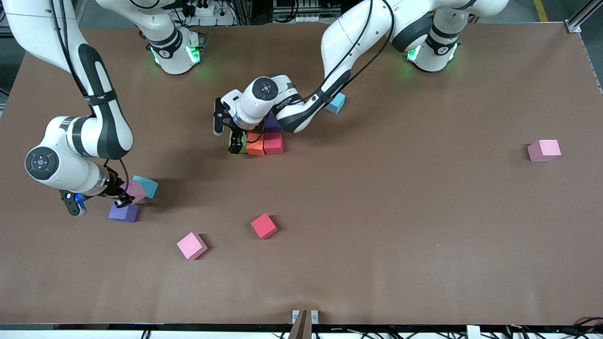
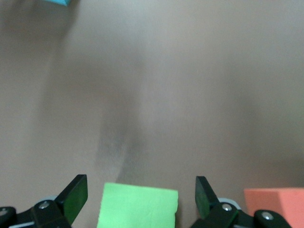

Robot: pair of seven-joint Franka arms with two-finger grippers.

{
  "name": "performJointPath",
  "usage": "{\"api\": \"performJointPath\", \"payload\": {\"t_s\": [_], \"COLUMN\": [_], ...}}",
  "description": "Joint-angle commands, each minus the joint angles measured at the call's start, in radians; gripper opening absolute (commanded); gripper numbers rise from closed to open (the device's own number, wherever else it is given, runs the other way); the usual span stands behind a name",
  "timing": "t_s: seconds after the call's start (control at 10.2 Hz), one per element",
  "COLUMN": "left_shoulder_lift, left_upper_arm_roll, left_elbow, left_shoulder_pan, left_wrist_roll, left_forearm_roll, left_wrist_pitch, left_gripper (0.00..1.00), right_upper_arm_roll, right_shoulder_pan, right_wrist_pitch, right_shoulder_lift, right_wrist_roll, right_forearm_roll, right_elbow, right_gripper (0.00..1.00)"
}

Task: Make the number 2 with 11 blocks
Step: 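Carry the pink cube toward the cluster while the left gripper withdraws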

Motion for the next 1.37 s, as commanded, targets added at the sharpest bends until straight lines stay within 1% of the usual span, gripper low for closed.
{"api": "performJointPath", "payload": {"t_s": [0.0, 0.2, 0.29, 0.49, 0.68, 0.78, 0.98, 1.08, 1.27], "left_shoulder_lift": [-0.112, -0.245, -0.31, -0.447, -0.584, -0.645, -0.797, -0.834, -0.849], "left_upper_arm_roll": [0.004, 0.004, 0.004, -0.009, -0.011, -0.011, -0.01, -0.008, -0.002], "left_elbow": [-0.025, -0.027, -0.028, -0.043, -0.098, -0.14, -0.285, -0.322, -0.338], "left_shoulder_pan": [-0.003, 0.008, 0.034, 0.133, 0.258, 0.319, 0.492, 0.572, 0.687], "left_wrist_roll": [-0.023, -0.067, -0.068, -0.06, -0.058, -0.065, -0.095, -0.141, -0.195], "left_forearm_roll": [-0.029, -0.03, -0.03, -0.035, -0.073, -0.075, -0.076, -0.064, -0.003], "left_wrist_pitch": [-0.115, -0.313, -0.405, -0.606, -0.824, -0.896, -0.952, -0.982, -1.001], "left_gripper": [1.0, 1.0, 1.0, 1.0, 1.0, 1.0, 1.0, 1.0, 1.0], "right_upper_arm_roll": [0.003, 0.004, 0.005, 0.007, 0.007, 0.007, 0.028, 0.057, 0.103], "right_shoulder_pan": [0.009, 0.047, 0.067, 0.124, 0.185, 0.228, 0.31, 0.327, 0.347], "right_wrist_pitch": [-0.008, -0.016, -0.035, -0.063, -0.074, -0.081, -0.069, -0.062, -0.057], "right_shoulder_lift": [0.01, 0.006, -0.006, -0.051, -0.069, -0.069, -0.062, -0.056, -0.049], "right_wrist_roll": [-0.025, -0.109, -0.149, -0.235, -0.316, -0.348, -0.372, -0.397, -0.515], "right_forearm_roll": [-0.013, -0.013, -0.012, -0.012, -0.012, -0.006, 0.0, 0.0, 0.003], "right_elbow": [0.019, 0.019, 0.017, 0.019, 0.046, 0.062, 0.068, 0.072, 0.066], "right_gripper": [0.0, 0.0, 0.0, 0.0, 0.0, 0.0, 0.0, 0.0, 0.0]}}
